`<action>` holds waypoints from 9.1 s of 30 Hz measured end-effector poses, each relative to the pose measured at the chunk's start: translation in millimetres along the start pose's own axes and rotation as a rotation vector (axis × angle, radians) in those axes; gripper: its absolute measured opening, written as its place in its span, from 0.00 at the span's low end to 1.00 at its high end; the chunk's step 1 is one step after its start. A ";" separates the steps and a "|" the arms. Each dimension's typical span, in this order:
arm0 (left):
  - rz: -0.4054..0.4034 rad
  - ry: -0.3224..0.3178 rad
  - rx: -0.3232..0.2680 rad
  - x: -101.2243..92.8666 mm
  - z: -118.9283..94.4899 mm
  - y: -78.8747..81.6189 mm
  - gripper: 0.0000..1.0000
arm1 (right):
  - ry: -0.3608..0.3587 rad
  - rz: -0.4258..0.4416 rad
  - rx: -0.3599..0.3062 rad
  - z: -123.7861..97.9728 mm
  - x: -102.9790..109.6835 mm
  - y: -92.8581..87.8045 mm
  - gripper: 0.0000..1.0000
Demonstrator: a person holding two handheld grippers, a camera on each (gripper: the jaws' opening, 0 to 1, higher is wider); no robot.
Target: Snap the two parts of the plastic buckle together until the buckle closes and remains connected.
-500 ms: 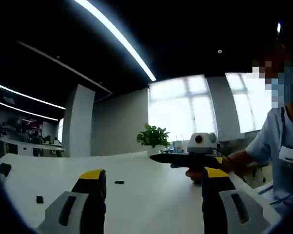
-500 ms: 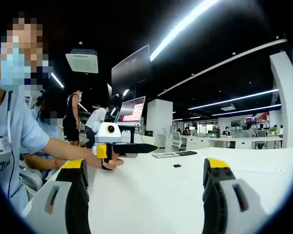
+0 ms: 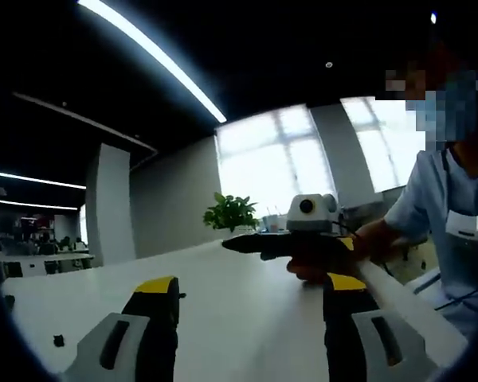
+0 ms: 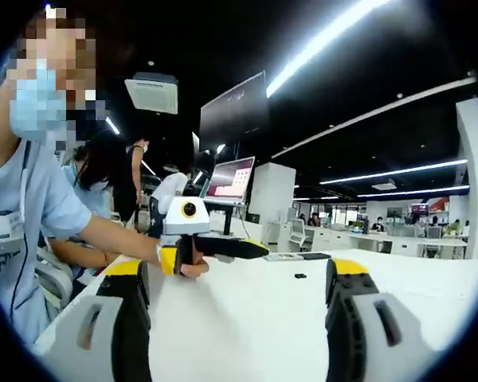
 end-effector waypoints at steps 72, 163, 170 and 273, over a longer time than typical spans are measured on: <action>-0.108 0.388 -0.176 43.2 -40.7 12.7 0.77 | -0.248 0.055 -0.017 -15.3 -40.9 2.5 0.69; -0.073 0.485 -0.126 50.6 -49.0 6.4 0.74 | -0.651 -0.015 0.700 13.8 -173.3 -113.9 0.19; -0.088 0.500 -0.127 53.7 -51.8 5.8 0.75 | -0.628 -0.021 0.699 16.2 -176.1 -114.4 0.14; -0.346 0.720 0.339 163.1 -55.5 -69.4 0.78 | -0.506 -0.043 0.689 24.7 -161.0 -113.2 0.13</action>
Point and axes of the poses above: the point that each gripper's makers call its tool centre point, and the gripper's own axes: z roughly forward along the fingers, x roughly to its left, y roughly out of its top, the point moved 7 cm from there along -z, roughly backward along the fingers, and after that the axes turned 10 degrees about -y, right-handed, at the moved point
